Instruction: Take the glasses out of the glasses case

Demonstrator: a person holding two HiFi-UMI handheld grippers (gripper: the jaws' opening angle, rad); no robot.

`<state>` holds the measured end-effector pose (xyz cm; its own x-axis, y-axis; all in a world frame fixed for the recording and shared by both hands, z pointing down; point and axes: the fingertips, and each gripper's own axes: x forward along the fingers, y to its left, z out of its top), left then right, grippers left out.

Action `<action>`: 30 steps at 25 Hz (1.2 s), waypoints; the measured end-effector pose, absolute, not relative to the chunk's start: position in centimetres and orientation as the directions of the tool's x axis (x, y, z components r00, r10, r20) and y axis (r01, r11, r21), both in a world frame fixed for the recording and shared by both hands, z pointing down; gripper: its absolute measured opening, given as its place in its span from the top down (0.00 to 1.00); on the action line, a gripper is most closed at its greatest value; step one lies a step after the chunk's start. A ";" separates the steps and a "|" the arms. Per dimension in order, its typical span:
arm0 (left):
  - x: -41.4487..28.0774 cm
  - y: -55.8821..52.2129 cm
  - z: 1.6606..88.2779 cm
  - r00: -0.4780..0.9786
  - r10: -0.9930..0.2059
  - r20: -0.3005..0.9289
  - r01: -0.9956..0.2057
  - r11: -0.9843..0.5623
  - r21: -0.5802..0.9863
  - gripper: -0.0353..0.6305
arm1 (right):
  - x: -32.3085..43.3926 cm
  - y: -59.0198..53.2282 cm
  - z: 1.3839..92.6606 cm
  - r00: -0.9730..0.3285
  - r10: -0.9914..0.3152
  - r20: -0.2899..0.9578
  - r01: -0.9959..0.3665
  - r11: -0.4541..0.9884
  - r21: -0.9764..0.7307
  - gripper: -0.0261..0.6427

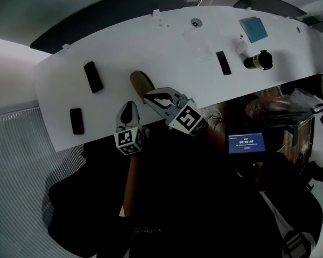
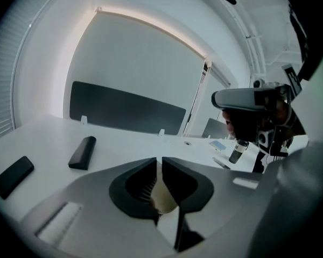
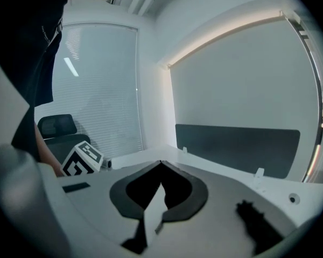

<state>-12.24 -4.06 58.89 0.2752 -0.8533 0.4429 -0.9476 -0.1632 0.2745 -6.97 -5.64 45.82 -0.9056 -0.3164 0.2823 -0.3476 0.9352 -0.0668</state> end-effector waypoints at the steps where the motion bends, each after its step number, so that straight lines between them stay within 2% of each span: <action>1: -11.8 -4.5 59.7 0.288 -0.837 0.465 -0.942 -0.162 0.293 0.86 | -6.4 -6.1 46.5 -0.897 -0.326 0.299 -0.362 0.929 -0.073 0.95; 9: -10.8 -7.8 65.1 0.313 -0.718 0.622 -0.929 -0.096 0.356 0.33 | -3.0 -9.1 52.0 -0.809 -0.393 0.438 -0.488 0.864 -0.126 0.95; 11: -9.7 -8.6 65.9 0.327 -0.682 0.655 -0.937 -0.140 0.322 0.23 | -2.4 -9.6 53.0 -0.791 -0.412 0.453 -0.516 0.847 -0.130 0.95; 14: -8.0 -9.2 67.7 0.302 -0.625 0.720 -0.953 -0.216 0.212 0.15 | -1.7 -10.0 54.1 -0.772 -0.426 0.472 -0.542 0.829 -0.137 0.95; 24: -5.9 -10.0 70.2 0.285 -0.563 0.776 -0.958 -0.202 0.205 0.15 | -0.9 -9.2 55.7 -0.749 -0.426 0.507 -0.567 0.808 -0.159 0.95; 26: -6.4 -10.2 71.1 0.286 -0.562 0.776 -0.958 -0.194 0.212 0.18 | -1.0 -9.4 56.3 -0.746 -0.426 0.511 -0.569 0.807 -0.159 0.95; 28: -7.0 -10.0 71.3 0.291 -0.566 0.771 -0.957 -0.188 0.223 0.26 | -1.2 -9.5 56.6 -0.746 -0.424 0.514 -0.568 0.808 -0.158 0.95; 30: -7.3 -9.7 71.0 0.301 -0.568 0.766 -0.953 -0.186 0.237 0.28 | -1.4 -9.5 56.8 -0.745 -0.420 0.519 -0.563 0.812 -0.152 0.95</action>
<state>-7.27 -9.70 71.01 0.3015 -0.5683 0.7656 -0.9535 -0.1860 0.2374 -1.43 -9.50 56.81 -0.7447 -0.4197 0.5189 -0.5634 0.8121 -0.1516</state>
